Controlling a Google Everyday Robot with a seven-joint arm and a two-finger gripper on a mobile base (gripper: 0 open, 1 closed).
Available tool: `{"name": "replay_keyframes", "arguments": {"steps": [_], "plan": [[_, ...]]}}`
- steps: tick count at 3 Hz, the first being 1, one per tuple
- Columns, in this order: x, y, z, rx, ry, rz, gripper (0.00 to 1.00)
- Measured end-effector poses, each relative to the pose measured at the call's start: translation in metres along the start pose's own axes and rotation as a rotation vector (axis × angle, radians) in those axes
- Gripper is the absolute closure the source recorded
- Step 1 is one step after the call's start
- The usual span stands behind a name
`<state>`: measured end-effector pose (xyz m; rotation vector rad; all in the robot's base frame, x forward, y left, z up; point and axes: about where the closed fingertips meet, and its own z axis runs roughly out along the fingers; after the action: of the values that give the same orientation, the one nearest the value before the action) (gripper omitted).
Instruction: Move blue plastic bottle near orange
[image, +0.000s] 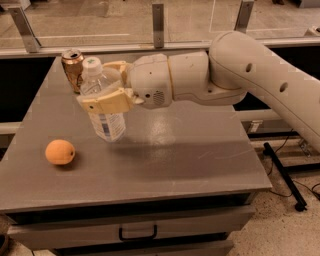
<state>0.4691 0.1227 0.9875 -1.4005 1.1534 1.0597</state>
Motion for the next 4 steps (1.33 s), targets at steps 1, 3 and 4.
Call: {"name": "replay_keyframes", "arguments": {"steps": [1, 3, 4], "plan": [[-0.003, 0.002, 0.004, -0.023, -0.026, 0.01, 1.0], [-0.033, 0.008, 0.024, -0.114, -0.066, 0.004, 0.82], [-0.021, 0.007, 0.03, -0.131, -0.011, 0.029, 0.58]]}}
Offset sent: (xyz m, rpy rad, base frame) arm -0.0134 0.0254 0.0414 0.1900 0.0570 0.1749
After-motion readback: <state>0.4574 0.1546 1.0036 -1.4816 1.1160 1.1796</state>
